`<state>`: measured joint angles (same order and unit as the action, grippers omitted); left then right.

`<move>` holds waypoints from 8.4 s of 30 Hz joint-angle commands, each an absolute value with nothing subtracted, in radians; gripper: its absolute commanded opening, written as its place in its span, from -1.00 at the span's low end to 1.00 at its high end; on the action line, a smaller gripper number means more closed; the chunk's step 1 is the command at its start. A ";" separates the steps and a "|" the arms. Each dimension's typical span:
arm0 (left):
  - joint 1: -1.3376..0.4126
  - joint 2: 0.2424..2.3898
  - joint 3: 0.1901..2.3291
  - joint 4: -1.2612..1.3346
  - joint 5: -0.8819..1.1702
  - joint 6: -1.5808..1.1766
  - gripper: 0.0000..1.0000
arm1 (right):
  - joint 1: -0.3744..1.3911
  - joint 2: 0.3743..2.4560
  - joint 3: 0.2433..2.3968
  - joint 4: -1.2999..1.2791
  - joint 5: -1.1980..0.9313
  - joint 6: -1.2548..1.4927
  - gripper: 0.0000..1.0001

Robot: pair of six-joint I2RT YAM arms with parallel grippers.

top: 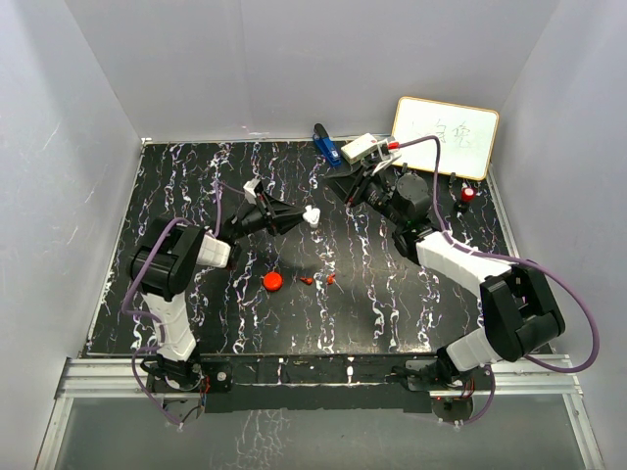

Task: Insert the wireless bluetooth earbuds into the charging case
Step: Pick up the earbud from the center of the board, then place the earbud in the charging case, then close the charging case, then place the charging case at the center of the board.

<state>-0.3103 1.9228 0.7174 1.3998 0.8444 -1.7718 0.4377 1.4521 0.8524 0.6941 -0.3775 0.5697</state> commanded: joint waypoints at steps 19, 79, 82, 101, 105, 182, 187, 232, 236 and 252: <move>-0.342 1.900 0.845 1.511 0.812 -1.777 -1.00 | 0.462 1.451 0.817 0.769 -0.401 0.535 -1.00; -0.358 1.790 0.870 1.294 0.825 -1.667 -1.00 | 0.482 1.479 0.817 0.669 -0.349 0.431 -1.00; -0.358 1.790 0.874 1.289 0.825 -1.664 -1.00 | 0.484 1.480 0.823 0.653 -0.350 0.422 -1.00; -0.358 1.817 0.847 1.298 0.813 -1.663 -1.00 | 0.487 1.425 0.847 0.645 -0.285 0.399 0.22; -0.358 1.827 0.845 1.276 0.776 -1.666 -1.00 | 0.487 1.345 0.824 0.564 -0.220 0.335 0.34; -0.418 1.747 0.648 1.254 0.374 -1.841 -1.00 | 0.612 1.960 0.682 1.816 0.249 -0.190 0.97; -0.368 1.765 0.656 1.259 0.398 -1.836 -1.00 | 0.612 1.862 0.546 1.806 0.302 -0.178 0.97; -0.312 2.141 1.216 0.538 0.459 -1.152 -0.15 | 0.611 1.131 0.647 0.276 0.112 0.359 0.97; -0.310 2.048 1.225 0.437 0.420 -1.082 0.52 | 0.609 1.191 0.679 0.242 0.044 0.376 0.97; -0.290 1.398 0.949 0.118 0.326 -0.804 0.97 | 0.625 1.324 0.757 0.175 -0.125 0.332 0.91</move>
